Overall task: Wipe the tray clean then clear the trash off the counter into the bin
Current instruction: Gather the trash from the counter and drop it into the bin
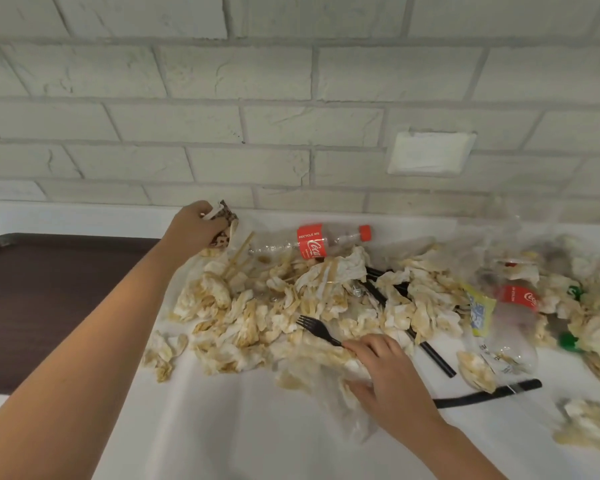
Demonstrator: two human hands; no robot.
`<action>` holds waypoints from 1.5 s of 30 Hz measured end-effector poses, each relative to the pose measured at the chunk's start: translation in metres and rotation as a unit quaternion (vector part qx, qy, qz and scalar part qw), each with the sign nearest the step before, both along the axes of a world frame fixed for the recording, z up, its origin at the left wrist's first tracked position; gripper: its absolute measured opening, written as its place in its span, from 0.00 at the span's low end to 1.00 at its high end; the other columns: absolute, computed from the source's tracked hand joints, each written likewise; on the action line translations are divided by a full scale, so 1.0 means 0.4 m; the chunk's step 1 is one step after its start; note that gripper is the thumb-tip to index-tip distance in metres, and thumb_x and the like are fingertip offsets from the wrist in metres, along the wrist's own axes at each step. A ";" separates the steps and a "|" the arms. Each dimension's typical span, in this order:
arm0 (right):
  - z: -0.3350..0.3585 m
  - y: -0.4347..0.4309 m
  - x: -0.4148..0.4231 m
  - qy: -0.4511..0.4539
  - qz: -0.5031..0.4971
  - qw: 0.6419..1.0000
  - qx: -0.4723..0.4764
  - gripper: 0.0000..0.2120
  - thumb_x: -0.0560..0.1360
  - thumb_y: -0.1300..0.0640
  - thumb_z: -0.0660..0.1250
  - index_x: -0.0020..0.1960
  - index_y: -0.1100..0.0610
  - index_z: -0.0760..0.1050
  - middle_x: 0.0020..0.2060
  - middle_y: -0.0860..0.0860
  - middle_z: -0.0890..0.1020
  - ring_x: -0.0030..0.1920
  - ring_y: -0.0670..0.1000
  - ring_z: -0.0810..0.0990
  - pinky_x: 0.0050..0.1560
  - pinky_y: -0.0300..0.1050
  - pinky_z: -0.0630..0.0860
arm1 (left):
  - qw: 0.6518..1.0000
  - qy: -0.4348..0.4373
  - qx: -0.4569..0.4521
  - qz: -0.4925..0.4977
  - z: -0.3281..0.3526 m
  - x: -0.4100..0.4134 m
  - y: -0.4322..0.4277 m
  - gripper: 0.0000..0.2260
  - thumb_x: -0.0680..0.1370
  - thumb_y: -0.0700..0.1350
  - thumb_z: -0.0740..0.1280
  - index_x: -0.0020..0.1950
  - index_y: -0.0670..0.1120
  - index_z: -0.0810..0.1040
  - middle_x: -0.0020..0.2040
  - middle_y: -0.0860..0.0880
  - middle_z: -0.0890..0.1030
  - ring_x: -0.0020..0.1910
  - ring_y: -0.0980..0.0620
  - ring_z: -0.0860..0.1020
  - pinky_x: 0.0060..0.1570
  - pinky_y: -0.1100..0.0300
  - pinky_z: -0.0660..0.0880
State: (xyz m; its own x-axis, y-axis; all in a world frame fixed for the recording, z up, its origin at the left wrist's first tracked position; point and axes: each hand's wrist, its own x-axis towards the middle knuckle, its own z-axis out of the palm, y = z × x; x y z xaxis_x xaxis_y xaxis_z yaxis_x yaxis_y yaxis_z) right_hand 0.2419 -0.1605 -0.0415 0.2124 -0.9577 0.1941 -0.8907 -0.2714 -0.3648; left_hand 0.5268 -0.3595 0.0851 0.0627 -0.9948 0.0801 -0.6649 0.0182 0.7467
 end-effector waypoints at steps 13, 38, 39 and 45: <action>0.137 0.011 -0.175 -0.189 -0.158 0.958 -0.146 0.21 0.74 0.42 0.62 0.63 0.49 0.75 0.57 0.43 0.74 0.59 0.40 0.69 0.58 0.37 0.67 | 0.939 0.333 0.067 -0.053 0.000 -0.116 0.143 0.23 0.76 0.44 0.66 0.70 0.54 0.66 0.66 0.49 0.72 0.58 0.45 0.77 0.52 0.49 0.79; 0.089 -0.016 -0.392 -0.107 -0.448 0.887 0.035 0.42 0.67 0.47 0.73 0.75 0.54 0.56 0.66 0.62 0.62 0.59 0.66 0.72 0.54 0.55 0.74 | 0.905 -0.257 0.097 -0.326 -0.133 -0.375 0.357 0.22 0.82 0.50 0.53 0.76 0.52 0.55 0.76 0.50 0.59 0.73 0.50 0.59 0.71 0.56 0.58; 0.089 -0.005 -0.386 -0.114 -0.449 0.885 0.049 0.43 0.68 0.48 0.73 0.75 0.54 0.55 0.69 0.61 0.58 0.59 0.65 0.72 0.54 0.54 0.75 | 0.907 -0.248 0.100 -0.324 -0.130 -0.372 0.361 0.22 0.82 0.51 0.53 0.76 0.53 0.55 0.76 0.51 0.59 0.74 0.51 0.59 0.71 0.57 0.57; 0.102 0.050 -0.377 -0.125 -0.417 0.895 0.101 0.42 0.71 0.50 0.70 0.77 0.54 0.49 0.67 0.60 0.61 0.52 0.61 0.77 0.47 0.46 0.75 | 0.940 -0.096 0.179 -0.273 -0.137 -0.367 0.348 0.20 0.82 0.49 0.56 0.74 0.56 0.62 0.67 0.50 0.73 0.62 0.50 0.73 0.59 0.59 0.67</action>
State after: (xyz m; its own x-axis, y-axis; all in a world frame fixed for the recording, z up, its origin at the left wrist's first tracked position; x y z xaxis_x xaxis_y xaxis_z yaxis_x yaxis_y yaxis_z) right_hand 0.0912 -0.1404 -0.0009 -0.6181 -0.7839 -0.0596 -0.6361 0.5433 -0.5479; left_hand 0.3799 -0.2204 0.0303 -0.4466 -0.8399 -0.3083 -0.7526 0.1663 0.6371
